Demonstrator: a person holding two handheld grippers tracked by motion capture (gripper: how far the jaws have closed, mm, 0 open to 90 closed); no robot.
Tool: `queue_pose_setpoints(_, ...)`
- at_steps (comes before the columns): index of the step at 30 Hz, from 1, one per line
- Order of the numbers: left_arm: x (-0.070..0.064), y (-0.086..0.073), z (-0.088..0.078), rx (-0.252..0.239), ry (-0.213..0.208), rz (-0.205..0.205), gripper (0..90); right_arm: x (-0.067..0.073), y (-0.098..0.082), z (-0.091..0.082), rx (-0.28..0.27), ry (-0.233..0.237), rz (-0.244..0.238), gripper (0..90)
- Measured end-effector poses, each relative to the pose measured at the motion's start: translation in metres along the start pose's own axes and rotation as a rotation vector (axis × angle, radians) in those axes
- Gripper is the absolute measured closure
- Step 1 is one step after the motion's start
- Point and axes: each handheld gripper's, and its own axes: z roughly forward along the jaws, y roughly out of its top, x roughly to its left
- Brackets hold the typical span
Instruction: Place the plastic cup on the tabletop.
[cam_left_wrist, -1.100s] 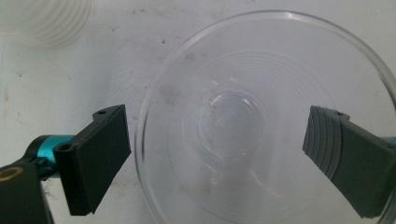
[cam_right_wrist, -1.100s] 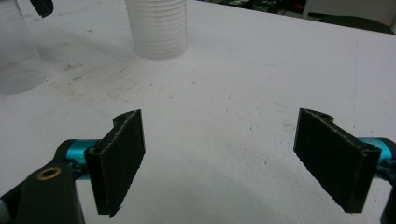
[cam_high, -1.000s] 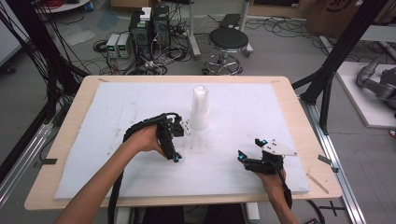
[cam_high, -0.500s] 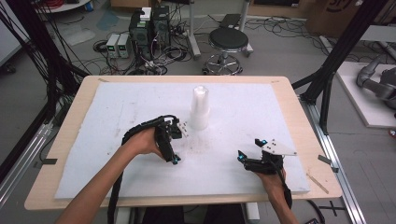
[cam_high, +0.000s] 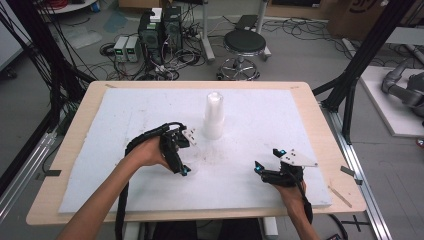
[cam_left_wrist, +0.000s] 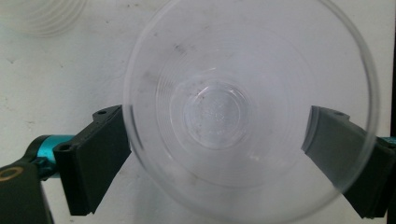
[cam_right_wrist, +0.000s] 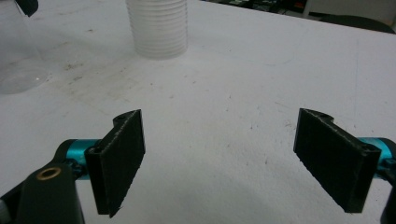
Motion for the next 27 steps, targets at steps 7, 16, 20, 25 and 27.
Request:
queue_pose_setpoints(7,-0.004,-0.02,-0.007,-0.046,-0.011,-0.018,7.3,0.0,0.0,-0.001,-0.01,-0.002,-0.002,16.2)
queue_pose_setpoints(16,-0.017,-0.056,-0.021,-0.171,0.016,-0.049,7.3,-0.001,-0.001,-0.001,-0.015,0.005,-0.007,16.1)
queue_pose_setpoints(20,-0.022,-0.074,-0.029,-0.256,0.058,-0.079,7.6,0.0,-0.001,-0.001,-0.009,0.009,-0.011,16.2)
queue_pose_setpoints(25,-0.027,-0.097,-0.033,-0.379,0.096,-0.134,7.8,-0.001,-0.001,-0.002,-0.015,0.015,-0.003,16.2)
queue_pose_setpoints(27,-0.029,-0.104,-0.034,-0.423,0.111,-0.156,7.8,-0.001,-0.001,-0.002,-0.02,0.014,-0.002,16.1)
